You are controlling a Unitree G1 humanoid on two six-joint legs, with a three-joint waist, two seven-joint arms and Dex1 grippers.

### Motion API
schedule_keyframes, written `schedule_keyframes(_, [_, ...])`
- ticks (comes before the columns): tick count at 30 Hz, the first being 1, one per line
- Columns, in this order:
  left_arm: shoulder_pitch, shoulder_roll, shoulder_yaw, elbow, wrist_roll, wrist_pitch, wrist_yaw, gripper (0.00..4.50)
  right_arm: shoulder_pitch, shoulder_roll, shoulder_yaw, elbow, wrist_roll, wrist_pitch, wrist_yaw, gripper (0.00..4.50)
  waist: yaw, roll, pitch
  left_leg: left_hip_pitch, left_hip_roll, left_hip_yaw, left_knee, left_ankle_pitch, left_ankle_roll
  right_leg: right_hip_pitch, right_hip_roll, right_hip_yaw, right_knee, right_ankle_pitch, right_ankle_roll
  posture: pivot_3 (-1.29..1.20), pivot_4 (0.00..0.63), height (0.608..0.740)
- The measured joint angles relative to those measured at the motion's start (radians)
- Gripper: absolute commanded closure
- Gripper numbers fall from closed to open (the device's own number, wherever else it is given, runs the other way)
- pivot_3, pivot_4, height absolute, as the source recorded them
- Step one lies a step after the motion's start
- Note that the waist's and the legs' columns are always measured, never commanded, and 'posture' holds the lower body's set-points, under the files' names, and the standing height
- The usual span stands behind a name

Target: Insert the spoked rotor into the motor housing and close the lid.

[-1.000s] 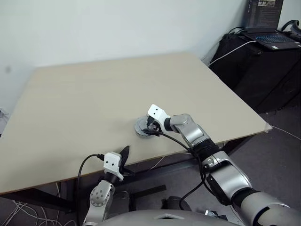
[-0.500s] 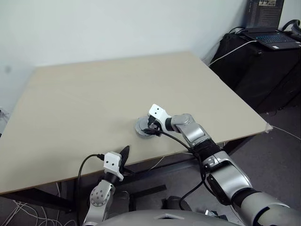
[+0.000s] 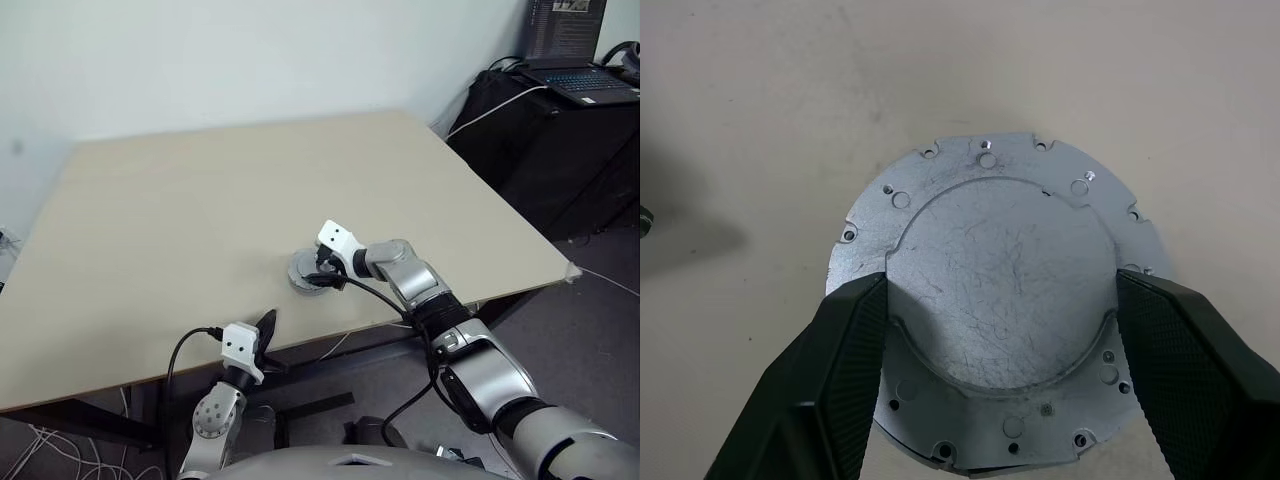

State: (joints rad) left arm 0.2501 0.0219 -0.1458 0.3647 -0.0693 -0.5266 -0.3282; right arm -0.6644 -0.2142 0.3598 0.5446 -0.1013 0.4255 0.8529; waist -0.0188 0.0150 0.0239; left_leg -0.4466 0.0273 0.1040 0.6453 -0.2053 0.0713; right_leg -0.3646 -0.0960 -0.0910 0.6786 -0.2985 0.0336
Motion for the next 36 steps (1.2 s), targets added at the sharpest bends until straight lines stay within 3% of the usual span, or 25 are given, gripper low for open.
schedule_keyframes(20, [0.000,0.000,-0.001,0.003,-0.001,0.000,0.000,4.50,0.005,-0.018,0.004,-0.003,0.004,-0.034,0.040,1.32,0.003,0.000,0.000,-0.001,0.000,0.000,0.000,0.000,0.000,-0.001,0.000,0.000,0.000,0.000,0.000,0.00,0.000,0.740])
schedule_keyframes(36, [-0.001,-0.002,-0.001,0.016,0.000,0.000,0.001,4.50,-0.040,0.007,0.016,0.033,-0.014,0.045,-0.001,1.32,0.005,0.000,0.000,-0.001,0.000,0.000,0.000,0.000,0.000,-0.001,0.000,0.000,0.000,0.001,-0.002,0.00,0.000,0.740])
